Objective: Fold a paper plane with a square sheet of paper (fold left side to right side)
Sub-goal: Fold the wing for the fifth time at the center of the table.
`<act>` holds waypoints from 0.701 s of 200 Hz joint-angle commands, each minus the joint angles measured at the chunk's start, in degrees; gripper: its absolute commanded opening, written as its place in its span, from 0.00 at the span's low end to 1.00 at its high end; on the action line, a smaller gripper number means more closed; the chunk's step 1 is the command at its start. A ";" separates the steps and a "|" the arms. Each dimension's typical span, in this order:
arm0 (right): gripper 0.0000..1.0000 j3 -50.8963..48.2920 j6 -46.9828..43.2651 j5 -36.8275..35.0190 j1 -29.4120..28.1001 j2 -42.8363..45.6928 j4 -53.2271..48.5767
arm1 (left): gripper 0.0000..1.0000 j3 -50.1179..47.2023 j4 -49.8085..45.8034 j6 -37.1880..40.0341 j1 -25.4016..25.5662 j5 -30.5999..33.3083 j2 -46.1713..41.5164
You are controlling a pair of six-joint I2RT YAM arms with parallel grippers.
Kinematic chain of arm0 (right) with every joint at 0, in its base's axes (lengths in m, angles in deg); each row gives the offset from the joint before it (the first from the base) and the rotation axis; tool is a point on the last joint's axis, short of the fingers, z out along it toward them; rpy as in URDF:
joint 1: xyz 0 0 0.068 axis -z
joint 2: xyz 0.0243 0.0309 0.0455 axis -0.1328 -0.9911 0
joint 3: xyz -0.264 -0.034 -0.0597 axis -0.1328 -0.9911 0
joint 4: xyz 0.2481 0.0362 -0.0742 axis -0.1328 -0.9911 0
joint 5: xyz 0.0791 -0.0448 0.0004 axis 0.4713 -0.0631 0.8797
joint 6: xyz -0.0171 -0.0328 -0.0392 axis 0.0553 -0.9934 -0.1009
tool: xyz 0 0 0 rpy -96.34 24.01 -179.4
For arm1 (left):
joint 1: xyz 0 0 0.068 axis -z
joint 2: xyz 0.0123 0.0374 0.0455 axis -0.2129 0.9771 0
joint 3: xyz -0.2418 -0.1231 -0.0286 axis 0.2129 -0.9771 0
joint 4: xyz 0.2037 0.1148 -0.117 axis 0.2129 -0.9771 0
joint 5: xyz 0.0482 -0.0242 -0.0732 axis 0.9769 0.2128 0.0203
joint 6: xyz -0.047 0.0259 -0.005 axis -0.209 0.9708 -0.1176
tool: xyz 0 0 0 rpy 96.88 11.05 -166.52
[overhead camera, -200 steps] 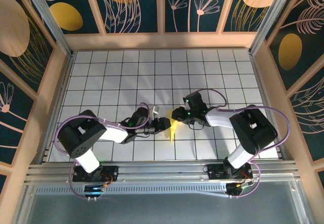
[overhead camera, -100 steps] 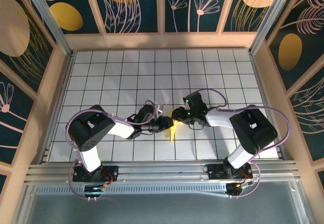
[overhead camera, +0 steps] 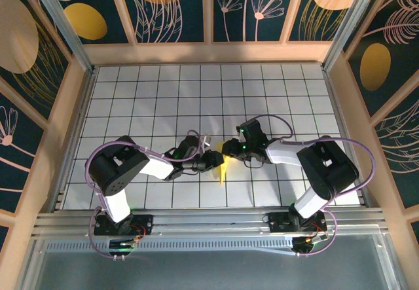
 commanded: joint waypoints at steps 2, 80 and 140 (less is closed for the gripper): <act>0.38 0.58 -1.04 -2.08 -0.74 -2.36 -2.99 | 0.33 -1.98 2.77 -1.22 -1.09 -0.26 -2.11; 0.38 1.28 -1.39 -2.16 -0.78 -2.56 -3.60 | 0.28 -0.67 3.41 -1.30 -1.96 -1.32 0.18; 0.38 1.72 -1.65 -2.23 -0.74 -2.43 -4.19 | 0.11 -0.36 2.33 -1.05 -1.96 -0.99 1.63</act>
